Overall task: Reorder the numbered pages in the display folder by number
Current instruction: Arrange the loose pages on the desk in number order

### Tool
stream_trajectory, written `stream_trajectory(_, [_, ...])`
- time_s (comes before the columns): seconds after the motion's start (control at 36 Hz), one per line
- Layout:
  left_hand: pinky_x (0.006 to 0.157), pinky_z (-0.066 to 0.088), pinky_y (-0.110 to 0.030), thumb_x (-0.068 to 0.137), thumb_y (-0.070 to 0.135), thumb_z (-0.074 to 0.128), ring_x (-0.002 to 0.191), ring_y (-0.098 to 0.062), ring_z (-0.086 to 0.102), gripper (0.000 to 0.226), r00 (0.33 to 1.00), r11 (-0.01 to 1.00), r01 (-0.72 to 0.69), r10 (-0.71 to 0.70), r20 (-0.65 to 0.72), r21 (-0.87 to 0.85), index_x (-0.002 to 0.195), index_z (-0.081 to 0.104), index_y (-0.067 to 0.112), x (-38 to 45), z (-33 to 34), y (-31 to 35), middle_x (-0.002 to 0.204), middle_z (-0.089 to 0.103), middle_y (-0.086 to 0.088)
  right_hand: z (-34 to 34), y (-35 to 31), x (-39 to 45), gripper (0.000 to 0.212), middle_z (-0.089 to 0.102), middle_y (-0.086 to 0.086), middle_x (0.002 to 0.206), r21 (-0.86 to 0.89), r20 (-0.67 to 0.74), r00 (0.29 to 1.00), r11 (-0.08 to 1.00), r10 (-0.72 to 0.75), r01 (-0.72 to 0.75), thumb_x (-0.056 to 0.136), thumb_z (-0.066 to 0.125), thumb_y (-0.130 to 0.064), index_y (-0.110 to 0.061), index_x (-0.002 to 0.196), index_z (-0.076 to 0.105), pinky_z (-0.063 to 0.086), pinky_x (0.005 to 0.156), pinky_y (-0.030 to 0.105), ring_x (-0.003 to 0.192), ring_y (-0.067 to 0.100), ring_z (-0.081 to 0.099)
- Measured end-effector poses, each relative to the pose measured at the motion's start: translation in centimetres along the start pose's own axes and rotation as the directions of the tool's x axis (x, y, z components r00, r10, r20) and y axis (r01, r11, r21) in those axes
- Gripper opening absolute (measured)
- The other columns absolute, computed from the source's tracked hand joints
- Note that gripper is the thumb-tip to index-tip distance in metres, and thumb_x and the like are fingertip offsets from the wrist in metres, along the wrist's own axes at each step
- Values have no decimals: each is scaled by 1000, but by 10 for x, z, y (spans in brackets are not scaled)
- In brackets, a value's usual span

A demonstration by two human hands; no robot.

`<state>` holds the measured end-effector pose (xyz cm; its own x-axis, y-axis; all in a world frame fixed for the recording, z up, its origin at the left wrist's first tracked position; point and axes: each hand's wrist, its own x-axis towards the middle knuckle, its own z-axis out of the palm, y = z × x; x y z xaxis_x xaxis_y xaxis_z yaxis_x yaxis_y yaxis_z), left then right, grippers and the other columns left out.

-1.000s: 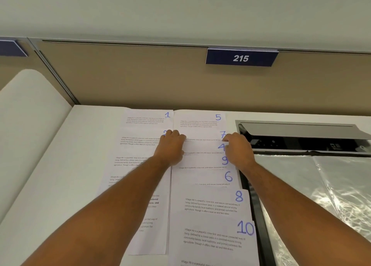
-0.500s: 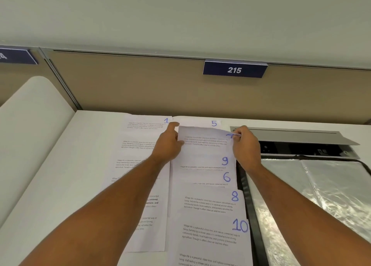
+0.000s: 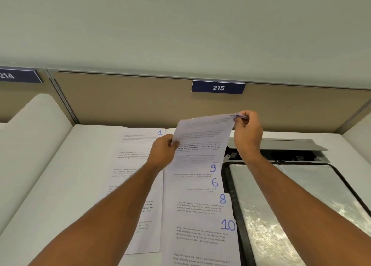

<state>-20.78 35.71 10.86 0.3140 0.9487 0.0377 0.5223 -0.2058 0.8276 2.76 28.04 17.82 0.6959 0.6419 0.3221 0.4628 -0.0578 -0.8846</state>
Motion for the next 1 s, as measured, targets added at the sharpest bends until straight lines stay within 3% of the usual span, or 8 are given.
stream_trajectory(0.17, [74,56,-24,103,24,56,94,-12,69,16,995,986,-45,29,-100,-161,107,68,13,-2,-23,25,104,73,5,-13,-16,-1,39,59,-11,120,57,55,996,995,76,-79,102,61,-11,-24,136,50,49,62,8,96,3,62])
stream_trajectory(0.28, [84,58,-29,103,23,57,99,-12,69,15,993,960,-51,19,-115,-276,110,68,16,-4,-43,38,108,73,6,-17,-18,-7,63,45,-8,154,-10,174,974,989,145,-146,100,63,-9,-22,154,36,44,78,17,96,6,61])
stream_trajectory(0.36, [82,60,-26,103,19,57,96,-10,71,15,992,924,-58,11,-125,-379,112,69,14,-9,-58,47,109,74,5,-17,-21,-15,69,40,-5,160,-30,273,942,981,194,-193,100,64,-10,-20,159,30,44,89,25,116,14,61])
stream_trajectory(0.44, [72,59,-18,103,14,59,91,-7,73,16,994,874,-43,-12,-111,-483,114,69,9,-16,-72,54,107,76,5,-13,-28,-22,64,50,-4,153,-36,339,921,980,194,-194,101,63,-12,-18,158,33,45,99,31,116,11,56])
stream_trajectory(0.64, [70,59,-21,102,14,59,90,-13,75,12,994,853,0,-57,-94,-521,109,68,10,-37,-104,46,102,77,2,-3,-47,-46,23,71,-5,98,-58,374,924,996,83,-66,101,62,-16,-19,124,63,55,79,27,96,14,69])
stream_trajectory(0.78, [69,59,-23,102,13,59,90,-16,76,13,987,836,51,-124,-99,-547,109,70,13,-61,-119,24,101,78,1,7,-53,-76,6,70,3,95,-76,438,897,997,61,-30,100,65,-17,-20,104,65,57,77,30,90,19,69])
stream_trajectory(0.89, [68,60,-27,103,15,55,88,-18,75,16,960,841,149,-249,-129,-520,116,64,13,-81,-127,-2,104,75,-2,20,-46,-106,9,70,6,95,-110,470,876,992,108,-63,97,67,-17,-22,104,65,59,82,47,90,27,68])
stream_trajectory(1.0, [85,60,-40,102,21,51,94,-20,72,22,913,855,273,-374,-162,-441,120,63,16,-102,-130,-39,112,72,-1,33,-35,-146,8,68,2,92,-145,521,836,983,169,-108,97,66,-16,-21,103,63,60,83,47,88,23,68])
